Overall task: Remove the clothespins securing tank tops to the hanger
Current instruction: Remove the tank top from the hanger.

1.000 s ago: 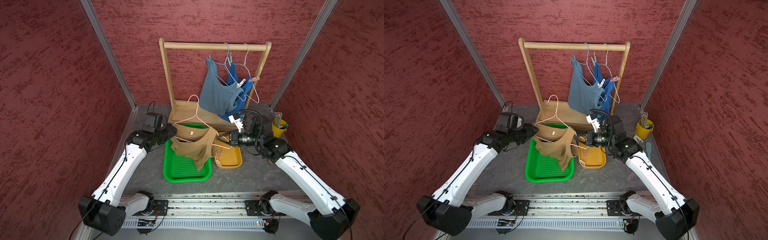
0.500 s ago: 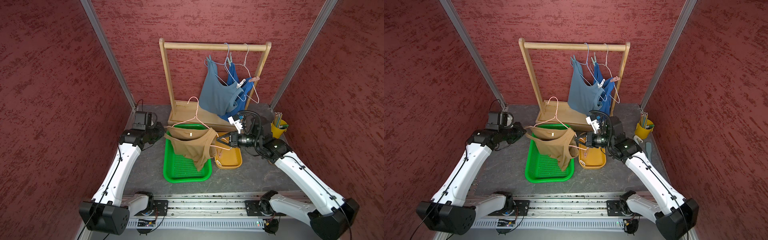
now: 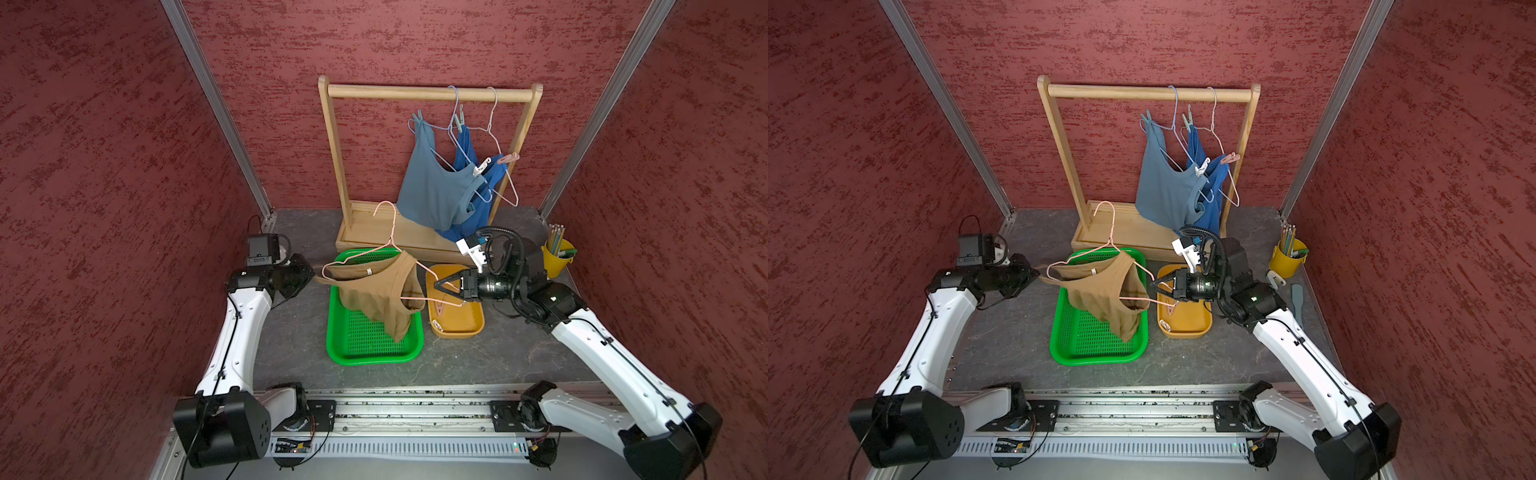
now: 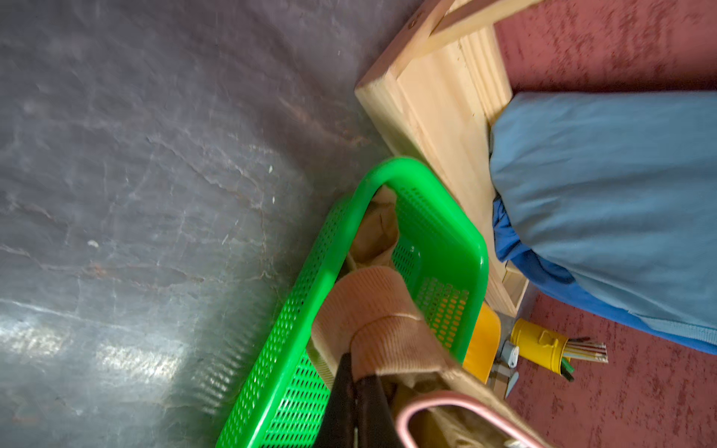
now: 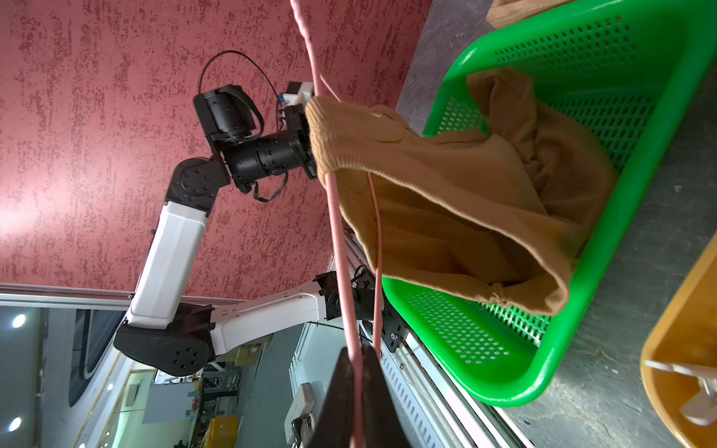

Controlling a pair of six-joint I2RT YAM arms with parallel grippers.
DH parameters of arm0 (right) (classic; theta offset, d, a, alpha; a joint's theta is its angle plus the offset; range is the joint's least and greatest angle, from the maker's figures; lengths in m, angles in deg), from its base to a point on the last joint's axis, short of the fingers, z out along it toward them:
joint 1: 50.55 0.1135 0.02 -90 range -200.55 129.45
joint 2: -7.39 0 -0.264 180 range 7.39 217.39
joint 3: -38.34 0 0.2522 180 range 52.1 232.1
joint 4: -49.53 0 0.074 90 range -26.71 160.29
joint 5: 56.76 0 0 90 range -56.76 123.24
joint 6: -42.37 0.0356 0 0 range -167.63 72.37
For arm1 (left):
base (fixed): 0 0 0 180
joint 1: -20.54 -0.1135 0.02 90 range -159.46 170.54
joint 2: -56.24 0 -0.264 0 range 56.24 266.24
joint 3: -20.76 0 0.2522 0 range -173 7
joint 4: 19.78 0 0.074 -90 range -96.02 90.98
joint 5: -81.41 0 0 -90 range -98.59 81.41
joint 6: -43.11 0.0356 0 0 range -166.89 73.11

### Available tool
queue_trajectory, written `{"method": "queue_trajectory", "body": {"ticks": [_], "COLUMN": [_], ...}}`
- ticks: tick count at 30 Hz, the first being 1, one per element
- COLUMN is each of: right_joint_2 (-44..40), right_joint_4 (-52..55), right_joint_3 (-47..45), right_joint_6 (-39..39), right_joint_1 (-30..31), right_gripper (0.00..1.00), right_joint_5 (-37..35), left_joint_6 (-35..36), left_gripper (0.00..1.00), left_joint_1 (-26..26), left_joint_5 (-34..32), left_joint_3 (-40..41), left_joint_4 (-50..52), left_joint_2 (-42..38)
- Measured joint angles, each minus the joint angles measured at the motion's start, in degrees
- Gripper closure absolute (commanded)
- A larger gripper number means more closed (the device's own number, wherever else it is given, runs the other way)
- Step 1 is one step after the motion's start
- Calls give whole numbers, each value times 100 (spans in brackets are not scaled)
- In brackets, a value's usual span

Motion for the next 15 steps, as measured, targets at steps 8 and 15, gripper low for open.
{"method": "queue_trajectory", "body": {"ticks": [8, 15], "right_joint_2": [-90, -33], "right_joint_4": [-632, -741], "right_joint_3": [31, 26], "right_joint_6": [376, 424], "right_joint_1": [0, 0], "right_gripper": [100, 100], "right_joint_5": [-7, -118], "left_joint_6": [-828, -2361], "left_gripper": [100, 96], "left_joint_1": [433, 2804], "left_joint_5": [420, -140], "left_joint_3": [1049, 1609], "left_joint_4": [-247, -673], "left_joint_2": [-1051, -1858]}}
